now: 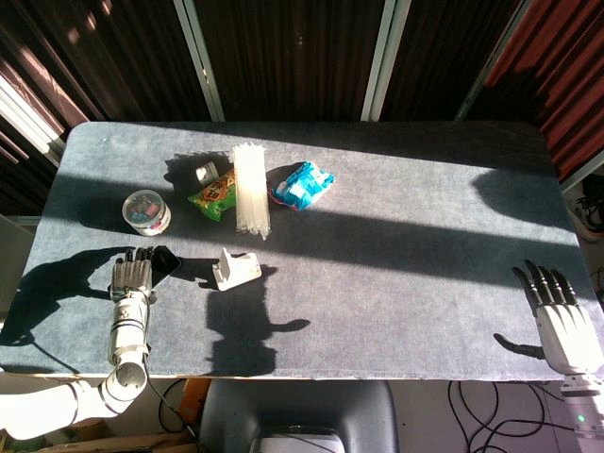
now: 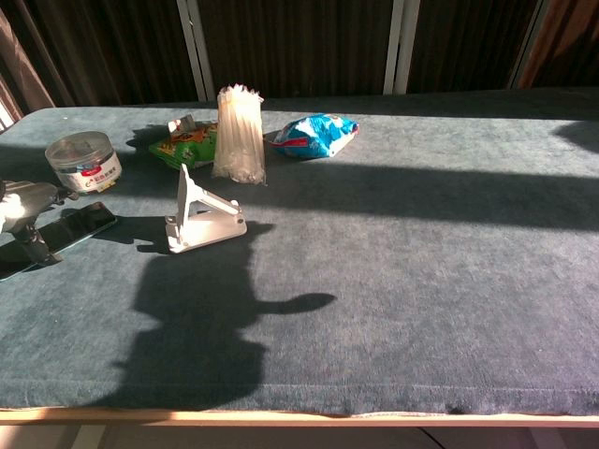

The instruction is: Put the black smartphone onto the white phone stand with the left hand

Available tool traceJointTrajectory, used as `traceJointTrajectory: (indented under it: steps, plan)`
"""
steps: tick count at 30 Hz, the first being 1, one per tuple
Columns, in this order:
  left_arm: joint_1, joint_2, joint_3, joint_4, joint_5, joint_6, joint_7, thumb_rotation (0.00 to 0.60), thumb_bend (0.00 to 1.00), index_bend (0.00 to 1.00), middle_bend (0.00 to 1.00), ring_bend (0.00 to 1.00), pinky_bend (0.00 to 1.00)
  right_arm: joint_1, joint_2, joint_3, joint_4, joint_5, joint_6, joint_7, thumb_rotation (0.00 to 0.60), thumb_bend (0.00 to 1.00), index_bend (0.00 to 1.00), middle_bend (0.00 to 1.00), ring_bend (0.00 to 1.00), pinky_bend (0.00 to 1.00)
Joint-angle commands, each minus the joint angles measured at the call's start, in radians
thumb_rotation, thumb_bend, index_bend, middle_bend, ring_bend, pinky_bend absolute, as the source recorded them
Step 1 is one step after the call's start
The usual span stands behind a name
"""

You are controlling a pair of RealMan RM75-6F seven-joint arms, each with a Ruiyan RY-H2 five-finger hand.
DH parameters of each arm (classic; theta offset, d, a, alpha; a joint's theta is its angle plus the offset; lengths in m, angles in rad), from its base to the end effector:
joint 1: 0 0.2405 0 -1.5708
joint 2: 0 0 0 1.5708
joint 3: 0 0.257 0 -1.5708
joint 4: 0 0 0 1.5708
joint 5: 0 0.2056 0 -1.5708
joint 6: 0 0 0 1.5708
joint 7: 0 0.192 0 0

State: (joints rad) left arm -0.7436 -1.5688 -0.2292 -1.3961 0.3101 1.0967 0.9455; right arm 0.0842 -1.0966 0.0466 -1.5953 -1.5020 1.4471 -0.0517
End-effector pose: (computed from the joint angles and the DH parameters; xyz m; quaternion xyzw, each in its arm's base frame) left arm -0.2705 0.3982 -0.0004 -0.6310 -0.4662 -0.0979 0.6123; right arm -0.3179 -0.2281 0.1652 0.6180 -0.3718 0.3512 0.5971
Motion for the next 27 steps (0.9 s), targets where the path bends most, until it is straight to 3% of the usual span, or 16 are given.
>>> traceJointTrajectory:
  steps: [1,14,23,27]
  plan:
    - [-0.009,-0.002,-0.003,0.017,-0.023,-0.008,0.003,0.6,0.28,0.0,0.07,0.05,0.2,0.0,0.0,0.001,0.001,0.001,0.0,0.0,0.6,0.18,0.0,0.0,0.0,0.0]
    - [-0.05,0.035,-0.011,0.032,-0.174,-0.1,0.033,0.6,0.29,0.03,0.18,0.12,0.24,0.0,-0.002,0.001,-0.002,0.003,-0.001,-0.007,0.6,0.18,0.0,0.0,0.0,0.0]
    - [-0.083,0.03,0.001,0.063,-0.245,-0.097,0.061,0.6,0.29,0.12,0.3,0.16,0.25,0.001,-0.002,0.001,-0.002,0.005,-0.003,-0.007,0.6,0.18,0.0,0.0,0.0,0.0]
    - [-0.097,0.026,0.012,0.075,-0.274,-0.092,0.088,0.6,0.29,0.19,0.4,0.2,0.25,0.001,-0.003,0.001,-0.002,0.005,-0.004,-0.011,0.6,0.18,0.0,0.0,0.0,0.0]
